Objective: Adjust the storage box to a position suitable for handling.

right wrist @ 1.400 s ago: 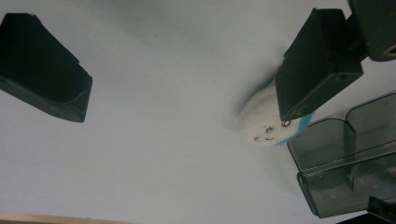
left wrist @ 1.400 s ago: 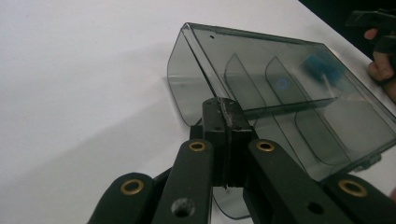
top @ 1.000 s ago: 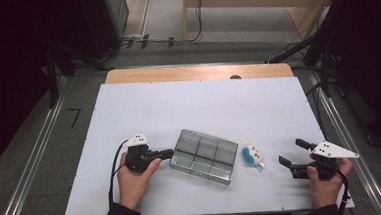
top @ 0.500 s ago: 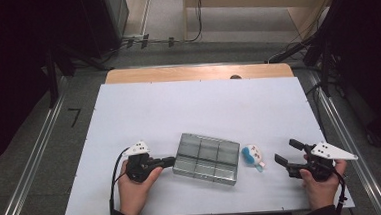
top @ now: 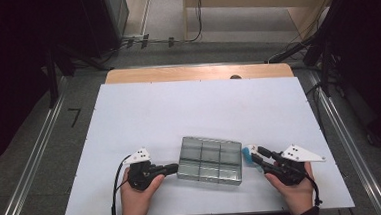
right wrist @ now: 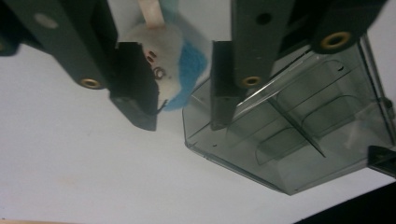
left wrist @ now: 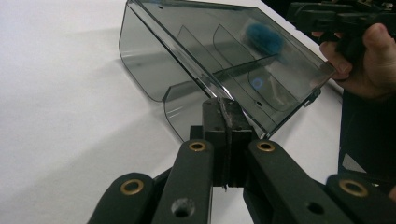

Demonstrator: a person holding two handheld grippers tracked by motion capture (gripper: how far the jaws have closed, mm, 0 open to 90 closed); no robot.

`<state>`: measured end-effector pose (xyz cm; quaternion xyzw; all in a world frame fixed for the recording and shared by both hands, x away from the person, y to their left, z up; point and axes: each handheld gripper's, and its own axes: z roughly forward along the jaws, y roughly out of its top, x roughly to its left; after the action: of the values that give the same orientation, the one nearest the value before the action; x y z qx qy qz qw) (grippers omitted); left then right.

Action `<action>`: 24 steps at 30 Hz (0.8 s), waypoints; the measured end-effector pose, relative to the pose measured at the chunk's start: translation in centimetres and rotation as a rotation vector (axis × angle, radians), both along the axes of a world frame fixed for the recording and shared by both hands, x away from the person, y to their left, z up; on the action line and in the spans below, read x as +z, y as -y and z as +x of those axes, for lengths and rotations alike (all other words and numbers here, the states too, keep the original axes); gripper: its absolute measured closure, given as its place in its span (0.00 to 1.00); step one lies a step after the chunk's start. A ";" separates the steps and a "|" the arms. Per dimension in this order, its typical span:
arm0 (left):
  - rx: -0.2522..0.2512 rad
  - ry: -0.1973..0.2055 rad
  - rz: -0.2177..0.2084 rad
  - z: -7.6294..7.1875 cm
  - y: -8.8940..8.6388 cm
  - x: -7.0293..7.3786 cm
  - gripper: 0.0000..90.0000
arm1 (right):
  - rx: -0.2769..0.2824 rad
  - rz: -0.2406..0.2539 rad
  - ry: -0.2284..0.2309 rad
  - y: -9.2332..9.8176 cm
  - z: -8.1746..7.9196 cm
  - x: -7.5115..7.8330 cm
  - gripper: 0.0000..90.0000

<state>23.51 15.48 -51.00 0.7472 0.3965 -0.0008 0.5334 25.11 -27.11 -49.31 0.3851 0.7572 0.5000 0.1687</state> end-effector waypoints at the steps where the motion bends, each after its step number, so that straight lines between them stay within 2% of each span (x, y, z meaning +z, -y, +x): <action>1: -0.002 0.003 0.000 -0.1 0.0 0.0 1.00 | 0.000 -0.006 -0.008 -0.6 0.0 -0.2 0.79; 8: -0.004 0.005 -0.002 -0.3 0.1 0.0 1.00 | -0.017 -0.036 -0.064 -1.5 0.1 -1.1 0.88; 17: -0.010 0.005 -0.004 -0.6 0.2 -0.1 1.00 | 0.013 -0.066 -0.073 -2.3 0.2 -1.3 0.88; 20: -0.014 0.003 -0.006 -0.8 0.2 -0.2 1.00 | 0.018 -0.116 -0.053 -2.9 0.0 -1.4 0.90; 24: -0.019 0.003 -0.008 -1.0 0.2 -0.2 1.00 | 0.023 -0.113 -0.059 -2.9 0.0 -1.4 0.91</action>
<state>22.48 15.31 -51.22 0.7487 0.3886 -0.0066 0.5371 25.09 -24.18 -50.70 0.3809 0.7932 0.4466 0.1620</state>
